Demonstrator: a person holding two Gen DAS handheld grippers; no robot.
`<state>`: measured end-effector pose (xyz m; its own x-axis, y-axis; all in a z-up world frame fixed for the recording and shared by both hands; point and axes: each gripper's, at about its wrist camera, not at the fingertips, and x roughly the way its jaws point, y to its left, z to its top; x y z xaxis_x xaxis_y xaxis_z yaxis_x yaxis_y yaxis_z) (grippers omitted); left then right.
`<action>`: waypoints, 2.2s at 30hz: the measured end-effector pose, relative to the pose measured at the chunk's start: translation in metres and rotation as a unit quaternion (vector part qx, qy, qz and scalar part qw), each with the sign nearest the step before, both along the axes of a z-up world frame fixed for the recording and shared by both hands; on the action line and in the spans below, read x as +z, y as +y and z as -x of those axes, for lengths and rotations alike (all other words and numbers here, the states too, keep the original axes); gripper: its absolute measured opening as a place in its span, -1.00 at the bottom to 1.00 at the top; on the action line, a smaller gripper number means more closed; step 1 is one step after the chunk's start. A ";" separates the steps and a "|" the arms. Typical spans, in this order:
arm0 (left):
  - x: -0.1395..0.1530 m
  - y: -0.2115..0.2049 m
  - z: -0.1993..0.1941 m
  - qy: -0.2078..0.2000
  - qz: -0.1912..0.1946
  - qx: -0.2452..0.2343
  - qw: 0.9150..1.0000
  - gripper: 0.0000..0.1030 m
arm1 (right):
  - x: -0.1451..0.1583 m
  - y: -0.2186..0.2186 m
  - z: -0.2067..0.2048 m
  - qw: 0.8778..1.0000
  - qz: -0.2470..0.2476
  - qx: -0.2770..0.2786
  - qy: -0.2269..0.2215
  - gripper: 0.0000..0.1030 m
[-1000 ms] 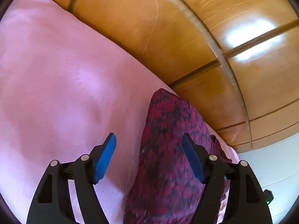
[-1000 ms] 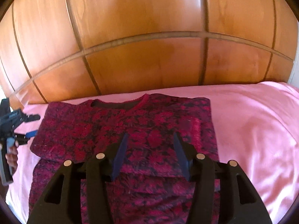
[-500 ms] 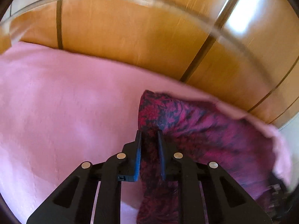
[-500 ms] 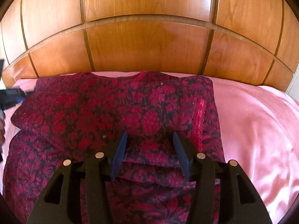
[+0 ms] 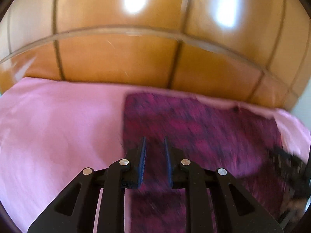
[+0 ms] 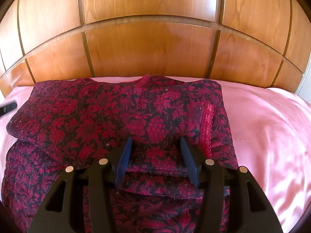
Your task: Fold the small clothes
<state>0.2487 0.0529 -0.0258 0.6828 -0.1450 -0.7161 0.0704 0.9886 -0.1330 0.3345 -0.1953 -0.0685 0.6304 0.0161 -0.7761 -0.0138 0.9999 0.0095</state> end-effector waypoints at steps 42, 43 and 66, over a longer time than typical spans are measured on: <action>0.010 0.009 0.160 -0.004 -0.010 0.036 0.999 0.08 | 0.033 -0.070 0.046 0.974 -0.186 -0.124 0.029 0.02; 0.005 0.009 0.163 0.002 -0.011 0.033 0.999 0.08 | 0.033 -0.075 0.042 0.973 -0.188 -0.134 0.031 0.01; -0.024 0.034 0.199 0.052 0.001 0.016 0.999 0.08 | 0.016 -0.060 0.025 0.990 -0.071 -0.112 0.055 -0.78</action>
<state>0.0501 0.0871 -0.0498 0.6090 -0.1262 -0.7831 0.0242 0.9898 -0.1407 0.3095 -0.2549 -0.0528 0.5418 -0.0017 -0.8405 0.2175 0.9662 0.1383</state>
